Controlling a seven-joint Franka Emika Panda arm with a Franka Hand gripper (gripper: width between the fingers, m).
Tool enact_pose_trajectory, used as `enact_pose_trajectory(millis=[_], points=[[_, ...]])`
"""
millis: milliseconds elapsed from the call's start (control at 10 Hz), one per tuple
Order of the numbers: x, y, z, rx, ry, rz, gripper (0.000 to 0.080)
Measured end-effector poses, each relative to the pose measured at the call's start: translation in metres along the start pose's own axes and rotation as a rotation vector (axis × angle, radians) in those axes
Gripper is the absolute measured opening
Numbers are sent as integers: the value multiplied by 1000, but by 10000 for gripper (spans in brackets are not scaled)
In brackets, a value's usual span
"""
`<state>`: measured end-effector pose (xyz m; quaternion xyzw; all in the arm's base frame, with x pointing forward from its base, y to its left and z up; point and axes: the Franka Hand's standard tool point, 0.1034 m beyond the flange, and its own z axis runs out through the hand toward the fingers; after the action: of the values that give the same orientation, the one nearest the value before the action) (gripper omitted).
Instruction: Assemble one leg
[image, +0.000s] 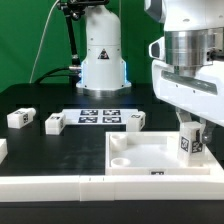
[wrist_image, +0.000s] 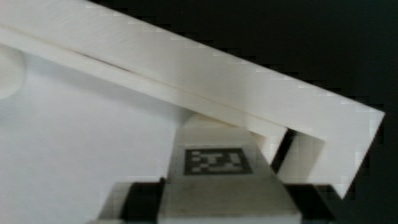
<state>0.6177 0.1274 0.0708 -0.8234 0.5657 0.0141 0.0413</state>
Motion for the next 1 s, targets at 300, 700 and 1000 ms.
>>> enact_pose_trajectory(millis=[300,700,1000], points=[[1,1,0,-6,0,-135,563],[0,-1,0,-18,22,-619,648],[2,-2,0,-30,30,-937,649]])
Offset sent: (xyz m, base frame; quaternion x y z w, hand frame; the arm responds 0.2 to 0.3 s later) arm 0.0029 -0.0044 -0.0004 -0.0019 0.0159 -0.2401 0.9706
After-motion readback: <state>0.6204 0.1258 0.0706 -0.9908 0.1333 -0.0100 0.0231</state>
